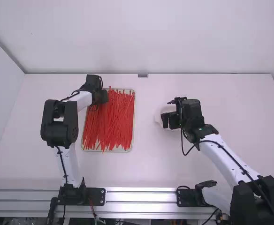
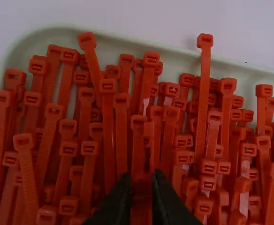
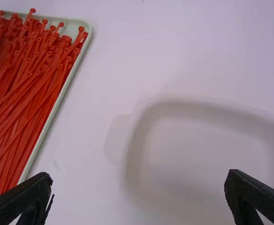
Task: Fasten the cable tie
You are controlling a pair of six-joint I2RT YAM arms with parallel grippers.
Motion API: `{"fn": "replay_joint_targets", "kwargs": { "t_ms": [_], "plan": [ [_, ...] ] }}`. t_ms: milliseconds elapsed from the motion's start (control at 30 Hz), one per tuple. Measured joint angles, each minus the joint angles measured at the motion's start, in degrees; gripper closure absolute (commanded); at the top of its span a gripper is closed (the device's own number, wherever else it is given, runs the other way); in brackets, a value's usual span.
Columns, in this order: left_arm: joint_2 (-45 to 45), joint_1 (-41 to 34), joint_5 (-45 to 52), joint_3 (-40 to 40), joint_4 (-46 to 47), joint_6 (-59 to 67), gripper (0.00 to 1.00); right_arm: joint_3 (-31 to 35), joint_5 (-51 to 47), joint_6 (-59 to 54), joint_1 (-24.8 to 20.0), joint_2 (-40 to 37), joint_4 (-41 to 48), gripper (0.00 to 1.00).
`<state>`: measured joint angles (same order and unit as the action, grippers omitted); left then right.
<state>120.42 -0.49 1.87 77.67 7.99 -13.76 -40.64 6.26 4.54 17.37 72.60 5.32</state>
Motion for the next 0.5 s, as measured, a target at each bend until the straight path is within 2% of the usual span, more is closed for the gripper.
{"fn": "replay_joint_targets", "kwargs": {
  "t_ms": [100,133,233,500],
  "plan": [
    [-0.02,0.00,-0.02,0.00,0.02,0.00,0.86,0.00,-0.02,-0.02,0.00,0.00,0.00,0.01],
    [0.00,0.00,0.00,0.00,0.00,0.00,0.92,-0.02,0.00,-0.04,0.00,0.00,0.00,0.01],
    [0.00,0.00,0.00,0.00,-0.04,0.02,0.98,0.00,0.02,0.02,0.00,0.00,-0.02,0.01],
    [0.00,0.00,0.00,0.00,-0.13,0.00,0.98,-0.02,-0.02,-0.04,0.00,0.00,0.00,0.01]
  ]
}}
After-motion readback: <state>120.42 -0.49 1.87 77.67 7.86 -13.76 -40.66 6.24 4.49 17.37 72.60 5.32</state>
